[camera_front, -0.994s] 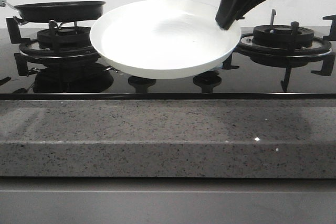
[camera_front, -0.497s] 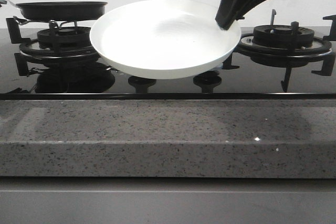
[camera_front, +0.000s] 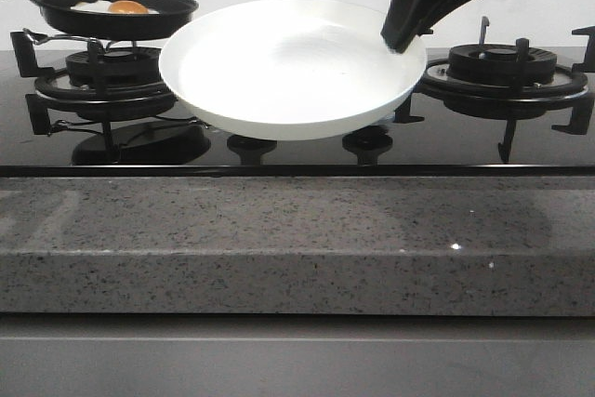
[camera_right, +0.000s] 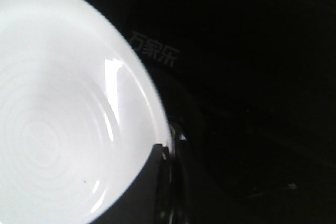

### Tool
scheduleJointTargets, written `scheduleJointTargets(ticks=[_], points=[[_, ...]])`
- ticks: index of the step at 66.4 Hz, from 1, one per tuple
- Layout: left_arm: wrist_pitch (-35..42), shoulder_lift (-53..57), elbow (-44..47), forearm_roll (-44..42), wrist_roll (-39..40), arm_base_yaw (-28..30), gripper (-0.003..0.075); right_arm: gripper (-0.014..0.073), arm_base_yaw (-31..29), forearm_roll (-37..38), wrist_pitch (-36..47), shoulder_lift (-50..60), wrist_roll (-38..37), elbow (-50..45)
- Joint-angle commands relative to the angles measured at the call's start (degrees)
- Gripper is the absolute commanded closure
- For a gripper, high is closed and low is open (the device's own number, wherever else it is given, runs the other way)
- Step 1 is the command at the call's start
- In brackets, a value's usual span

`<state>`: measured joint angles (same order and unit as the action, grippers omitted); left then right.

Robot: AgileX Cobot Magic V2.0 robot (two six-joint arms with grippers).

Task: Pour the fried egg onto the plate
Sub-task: 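Lift the frying pan with the left gripper over the held plate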

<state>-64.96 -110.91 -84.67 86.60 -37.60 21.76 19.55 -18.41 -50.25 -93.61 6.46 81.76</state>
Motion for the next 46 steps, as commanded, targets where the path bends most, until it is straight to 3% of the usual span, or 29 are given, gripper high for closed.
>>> scheduleJointTargets(ticks=[1,25,35,46], points=[[-3.36,5.87,-2.22,8.77,-1.18,0.16,0.074,0.0662,-0.02,-1.51,2.57,2.72,-0.01,1.33],[-3.6,17.81,-2.22,4.76,-6.04,-1.68,0.0741,0.0662,-0.02,-1.51,2.57,2.72,-0.01,1.33],[-3.13,23.29,-2.22,-0.08,-7.9,-5.61,0.0741,0.0662,-0.02,-1.51,2.57,2.72,-0.01,1.33],[4.01,29.58,-2.22,-10.59,-8.47,-12.73,0.074,0.0662,-0.02,-1.51,2.57,2.72,-0.01,1.33]])
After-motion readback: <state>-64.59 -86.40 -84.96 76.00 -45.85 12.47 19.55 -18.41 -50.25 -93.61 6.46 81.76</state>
